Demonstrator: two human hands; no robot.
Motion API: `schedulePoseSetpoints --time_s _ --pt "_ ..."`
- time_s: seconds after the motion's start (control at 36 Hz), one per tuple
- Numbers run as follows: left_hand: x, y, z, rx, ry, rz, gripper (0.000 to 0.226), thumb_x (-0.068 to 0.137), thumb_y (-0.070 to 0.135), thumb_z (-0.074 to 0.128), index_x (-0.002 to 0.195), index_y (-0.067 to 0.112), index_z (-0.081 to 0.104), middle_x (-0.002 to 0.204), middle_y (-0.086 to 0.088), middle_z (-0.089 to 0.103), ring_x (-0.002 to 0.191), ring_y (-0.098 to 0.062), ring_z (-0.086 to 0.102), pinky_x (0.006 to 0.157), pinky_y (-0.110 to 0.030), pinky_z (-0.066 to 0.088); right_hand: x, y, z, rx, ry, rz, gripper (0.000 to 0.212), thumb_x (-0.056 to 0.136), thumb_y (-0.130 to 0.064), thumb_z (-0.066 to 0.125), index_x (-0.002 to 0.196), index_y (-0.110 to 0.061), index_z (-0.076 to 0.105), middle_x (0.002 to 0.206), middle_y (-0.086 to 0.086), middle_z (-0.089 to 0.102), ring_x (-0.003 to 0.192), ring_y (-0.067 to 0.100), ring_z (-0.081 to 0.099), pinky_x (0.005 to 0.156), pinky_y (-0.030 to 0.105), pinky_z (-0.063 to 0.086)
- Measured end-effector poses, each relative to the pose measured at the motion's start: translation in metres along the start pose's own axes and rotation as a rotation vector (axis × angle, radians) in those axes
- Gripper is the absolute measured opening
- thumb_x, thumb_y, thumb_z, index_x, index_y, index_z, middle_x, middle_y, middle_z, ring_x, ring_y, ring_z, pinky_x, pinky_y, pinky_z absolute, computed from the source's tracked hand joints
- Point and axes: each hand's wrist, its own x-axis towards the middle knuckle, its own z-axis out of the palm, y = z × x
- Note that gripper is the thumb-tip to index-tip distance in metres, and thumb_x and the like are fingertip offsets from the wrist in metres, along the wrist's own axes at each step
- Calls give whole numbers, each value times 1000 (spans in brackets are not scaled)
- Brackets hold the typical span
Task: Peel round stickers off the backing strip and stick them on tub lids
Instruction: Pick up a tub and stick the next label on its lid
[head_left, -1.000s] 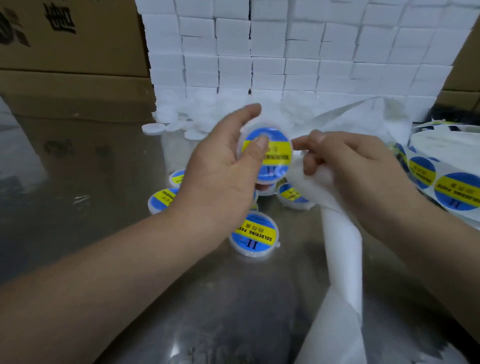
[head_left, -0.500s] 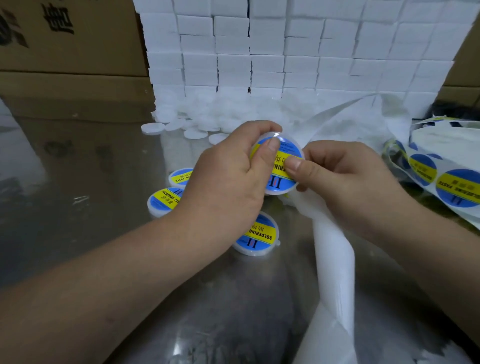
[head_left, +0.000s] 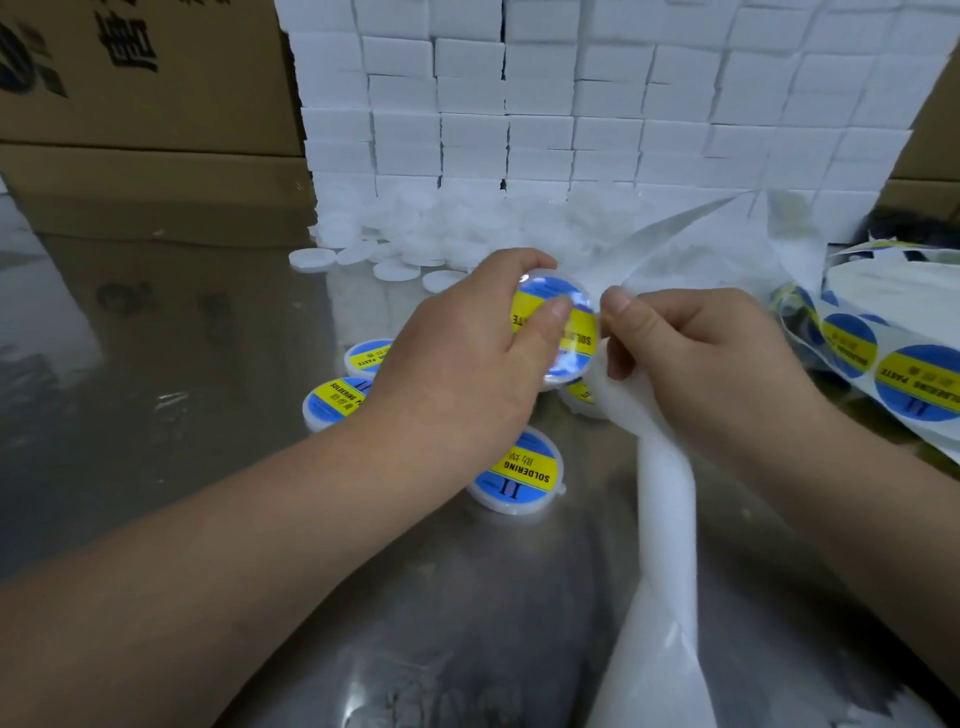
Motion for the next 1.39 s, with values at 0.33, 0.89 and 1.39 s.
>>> schedulePoseSetpoints --time_s 0.33,0.89,1.39 --pt "16 -21 -3 558 -134 -190 31 95 36 35 111 28 61 113 -7 52 111 -27 42 90 -32 31 5 6 -4 288 -8 -9 47 68 -7 54 98 -43 56 75 -15 65 58 4 54 64 28 49" --pt "4 -1 -5 223 138 220 37 79 21 46 109 22 69 71 3 48 74 -18 51 68 -34 41 14 4 -6 692 -42 250 19 72 -18 60 77 0 56 65 9 57 56 17 55 54 20 45" --pt "-1 0 -5 179 -104 518 34 83 16 46 109 12 68 112 -12 61 100 -28 59 82 -35 47 13 -3 -11 802 -260 358 27 81 1 49 104 2 63 91 14 68 77 23 64 77 32 53"
